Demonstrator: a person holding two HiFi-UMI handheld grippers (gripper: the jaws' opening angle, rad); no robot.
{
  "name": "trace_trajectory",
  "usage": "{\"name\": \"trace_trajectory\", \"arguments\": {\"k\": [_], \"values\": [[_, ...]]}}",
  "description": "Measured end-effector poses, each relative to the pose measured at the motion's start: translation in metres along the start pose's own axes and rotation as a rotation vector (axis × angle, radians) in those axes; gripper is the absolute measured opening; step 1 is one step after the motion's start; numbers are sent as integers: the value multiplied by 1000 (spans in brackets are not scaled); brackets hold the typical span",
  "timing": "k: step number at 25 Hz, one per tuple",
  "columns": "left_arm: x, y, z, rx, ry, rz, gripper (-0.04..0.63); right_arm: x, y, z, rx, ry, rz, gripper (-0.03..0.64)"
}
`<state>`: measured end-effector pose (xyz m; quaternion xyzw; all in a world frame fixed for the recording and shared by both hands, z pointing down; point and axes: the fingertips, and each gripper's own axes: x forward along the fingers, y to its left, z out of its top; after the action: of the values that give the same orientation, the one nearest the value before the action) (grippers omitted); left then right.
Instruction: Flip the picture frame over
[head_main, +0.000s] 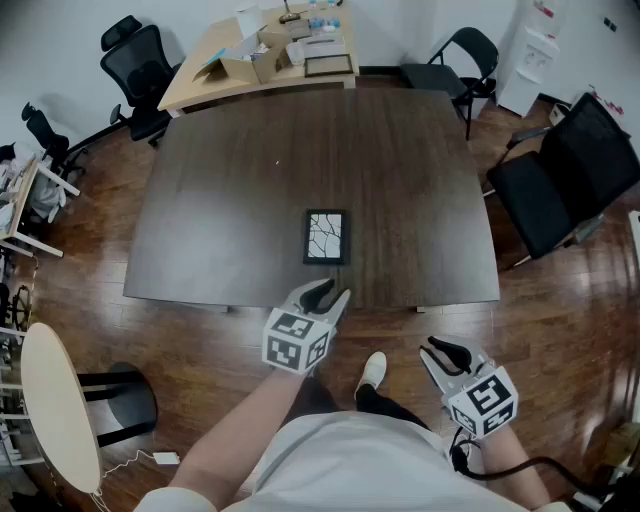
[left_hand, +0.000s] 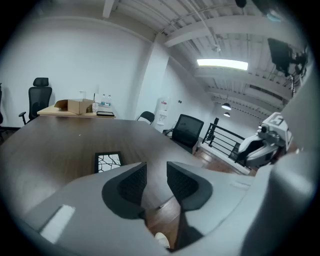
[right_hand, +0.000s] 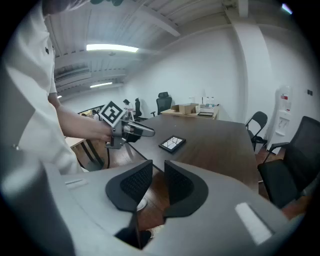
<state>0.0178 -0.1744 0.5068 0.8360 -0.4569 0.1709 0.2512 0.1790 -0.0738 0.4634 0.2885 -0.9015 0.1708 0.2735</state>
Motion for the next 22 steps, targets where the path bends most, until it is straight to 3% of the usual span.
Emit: {"name": "trace_trajectory", "arguments": {"k": [6, 11, 16, 22], "values": [[90, 56, -13, -67, 87, 161, 124, 1, -31, 5, 59, 24, -51, 77], [126, 81, -23, -59, 160, 276, 124, -3, -52, 10, 72, 47, -79, 75], [142, 93, -45, -58, 238, 314, 123, 2, -56, 11, 92, 60, -63, 74], [148, 95, -53, -92, 273, 353, 106, 2, -62, 6, 109, 77, -29, 71]]}}
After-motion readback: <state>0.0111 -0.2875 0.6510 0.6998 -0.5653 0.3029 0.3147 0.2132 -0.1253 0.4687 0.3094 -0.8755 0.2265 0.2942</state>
